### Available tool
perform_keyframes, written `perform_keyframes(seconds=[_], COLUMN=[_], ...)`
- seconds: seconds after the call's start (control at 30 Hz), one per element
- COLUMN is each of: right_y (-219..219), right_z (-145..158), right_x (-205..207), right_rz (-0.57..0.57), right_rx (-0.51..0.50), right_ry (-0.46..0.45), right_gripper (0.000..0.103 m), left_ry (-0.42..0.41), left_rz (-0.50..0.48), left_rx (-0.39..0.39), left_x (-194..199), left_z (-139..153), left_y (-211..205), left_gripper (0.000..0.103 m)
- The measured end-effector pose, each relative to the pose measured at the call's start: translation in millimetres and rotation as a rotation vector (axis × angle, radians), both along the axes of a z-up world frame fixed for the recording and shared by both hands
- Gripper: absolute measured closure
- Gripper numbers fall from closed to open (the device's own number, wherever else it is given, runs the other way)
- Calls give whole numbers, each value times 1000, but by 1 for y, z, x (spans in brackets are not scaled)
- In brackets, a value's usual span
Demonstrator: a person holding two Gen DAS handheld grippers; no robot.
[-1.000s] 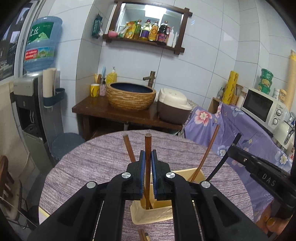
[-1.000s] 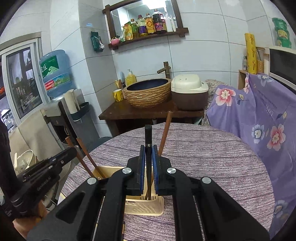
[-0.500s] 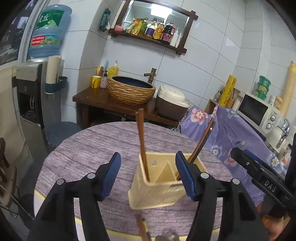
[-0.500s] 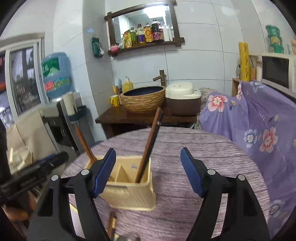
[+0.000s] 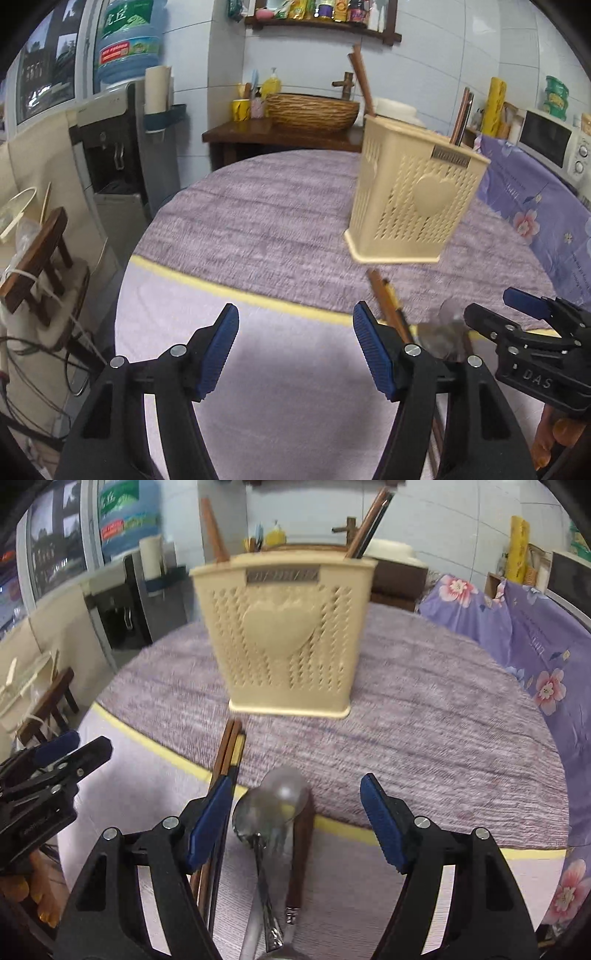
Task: Organize utensils
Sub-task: 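Move the right gripper down to a silver spoon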
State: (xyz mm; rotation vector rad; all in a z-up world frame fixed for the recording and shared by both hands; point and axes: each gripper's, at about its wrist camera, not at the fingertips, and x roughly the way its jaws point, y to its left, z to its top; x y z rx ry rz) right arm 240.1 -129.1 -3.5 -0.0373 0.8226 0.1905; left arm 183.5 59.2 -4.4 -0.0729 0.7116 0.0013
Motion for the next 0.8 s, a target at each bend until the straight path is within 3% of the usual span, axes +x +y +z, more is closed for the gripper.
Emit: perform_keyframes(seconds=[0.2, 0.47, 0.63, 0.8], right_y=[14, 15, 14, 8], right_z=[-19, -32, -31, -28], right_x=[14, 27, 28, 28], right_rz=[-18, -38, -28, -24], right_rx=[-62, -59, -43, -14], right_ry=[66, 122, 134, 133], right_gripper=[31, 46, 71, 82], left_ry=[8, 27, 41, 47], left_rz=[16, -4, -23, -43], left_rx=[4, -12, -10, -3], left_x=[-9, -10, -8, -8], left_z=[-7, -13, -17, -18], left_y=[13, 10, 3, -5], left_gripper=[39, 39, 39, 39])
